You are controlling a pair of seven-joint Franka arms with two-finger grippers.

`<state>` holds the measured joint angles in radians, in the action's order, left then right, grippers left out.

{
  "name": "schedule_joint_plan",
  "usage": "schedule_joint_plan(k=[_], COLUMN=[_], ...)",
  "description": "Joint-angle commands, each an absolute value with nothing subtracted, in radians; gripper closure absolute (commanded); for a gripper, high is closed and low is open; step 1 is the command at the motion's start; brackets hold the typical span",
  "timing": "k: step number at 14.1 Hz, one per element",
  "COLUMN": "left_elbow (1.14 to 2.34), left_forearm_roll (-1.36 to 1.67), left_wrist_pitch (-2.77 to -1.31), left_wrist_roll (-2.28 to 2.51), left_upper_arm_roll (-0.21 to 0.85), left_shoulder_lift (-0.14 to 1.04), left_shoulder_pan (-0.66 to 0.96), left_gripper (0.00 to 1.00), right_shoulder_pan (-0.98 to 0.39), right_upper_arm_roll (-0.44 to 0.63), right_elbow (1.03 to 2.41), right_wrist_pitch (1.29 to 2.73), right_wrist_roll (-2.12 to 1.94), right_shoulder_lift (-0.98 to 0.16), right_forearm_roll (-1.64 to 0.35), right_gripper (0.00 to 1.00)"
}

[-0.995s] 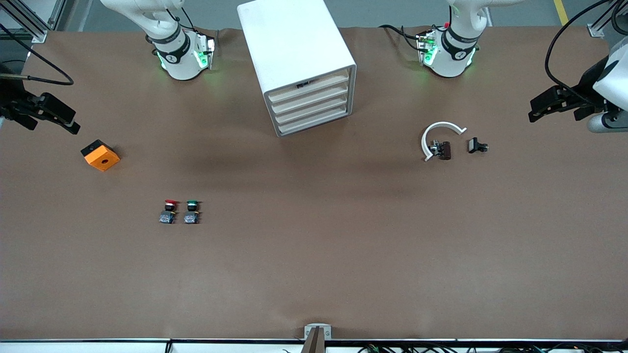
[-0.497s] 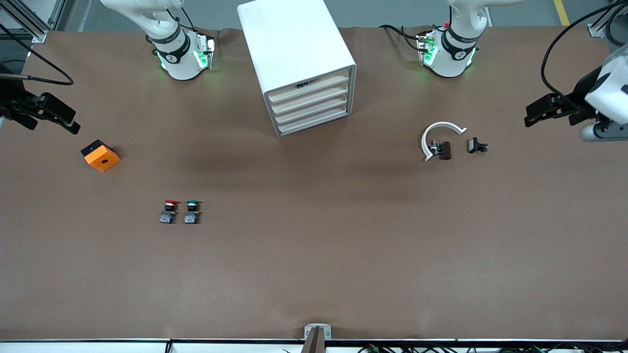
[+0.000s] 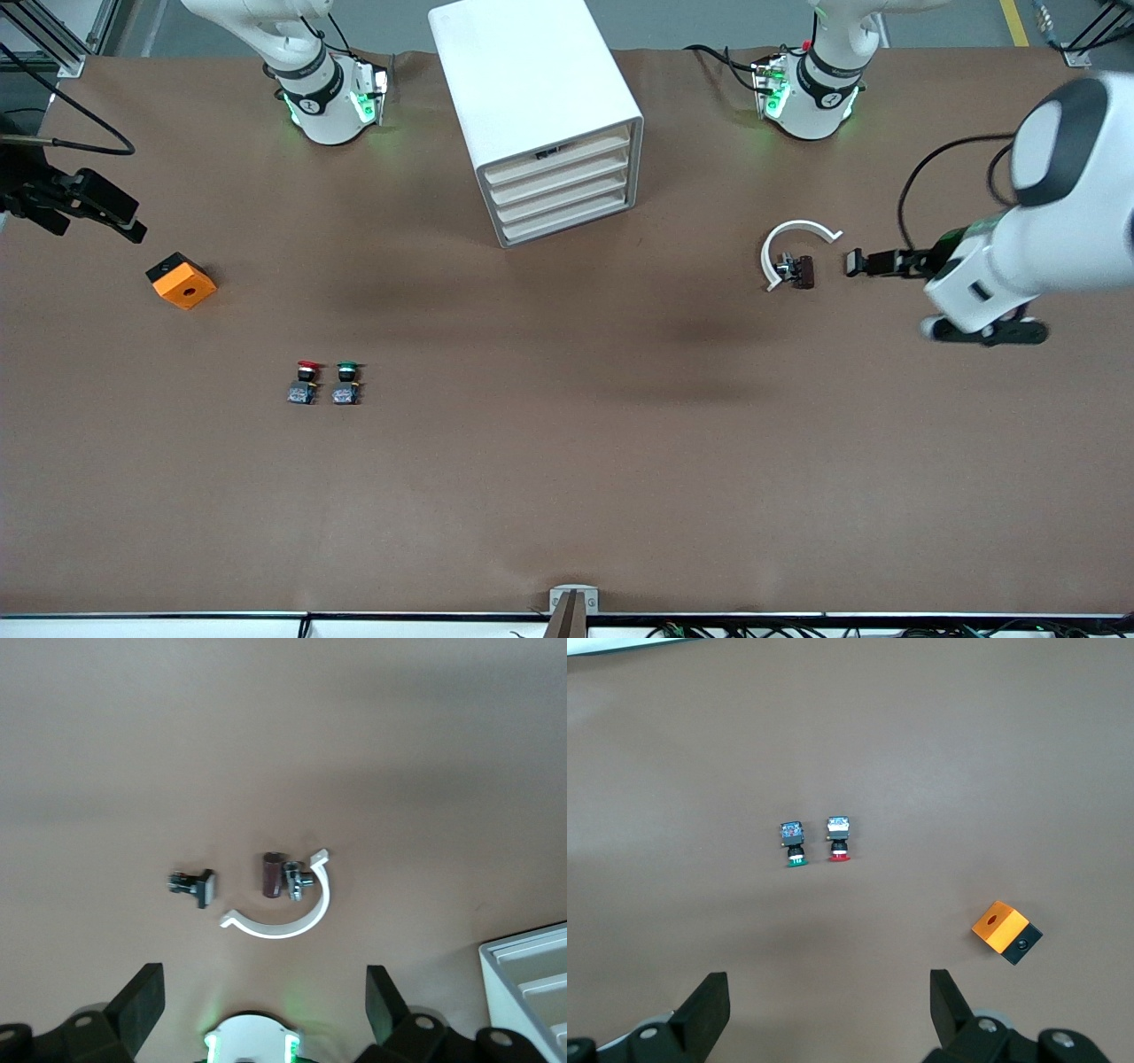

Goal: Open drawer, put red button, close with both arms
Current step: 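Grip the top drawer with the left gripper while the right gripper reaches the red button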

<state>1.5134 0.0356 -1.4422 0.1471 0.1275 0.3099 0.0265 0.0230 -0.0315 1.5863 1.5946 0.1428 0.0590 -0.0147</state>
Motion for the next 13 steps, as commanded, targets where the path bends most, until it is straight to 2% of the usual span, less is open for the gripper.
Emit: schedule_joint_plan(k=[1, 6, 10, 13], left_elbow=[1.489, 1.483, 1.483, 1.482], left_forearm_roll=[0.128, 0.176, 0.288, 0.412], left_wrist_pitch=[-1.459, -1.500, -1.623, -1.652], left_wrist_roll=[0.285, 0.833, 1.271, 1.571], left_upper_arm_roll=[0.129, 0.129, 0.127, 0.127], left_shoulder_lift=[0.412, 0.526, 0.626, 0.682], left_shoulder_pan=[0.031, 0.195, 0.323, 0.376], left_gripper=[0.00, 0.00, 0.00, 0.00], right_shoulder_pan=[0.025, 0.014, 0.012, -0.043], right_upper_arm_roll=[-0.038, -0.040, -0.041, -0.041], right_elbow=[1.565, 1.556, 1.555, 1.563], right_wrist_pitch=[1.582, 1.583, 1.585, 1.574], right_wrist_roll=[0.147, 0.150, 0.147, 0.146], right_shoulder_lift=[0.040, 0.014, -0.008, -0.029], right_forearm_roll=[-0.005, -0.005, -0.020, -0.014], right_gripper=[0.00, 0.00, 0.00, 0.00])
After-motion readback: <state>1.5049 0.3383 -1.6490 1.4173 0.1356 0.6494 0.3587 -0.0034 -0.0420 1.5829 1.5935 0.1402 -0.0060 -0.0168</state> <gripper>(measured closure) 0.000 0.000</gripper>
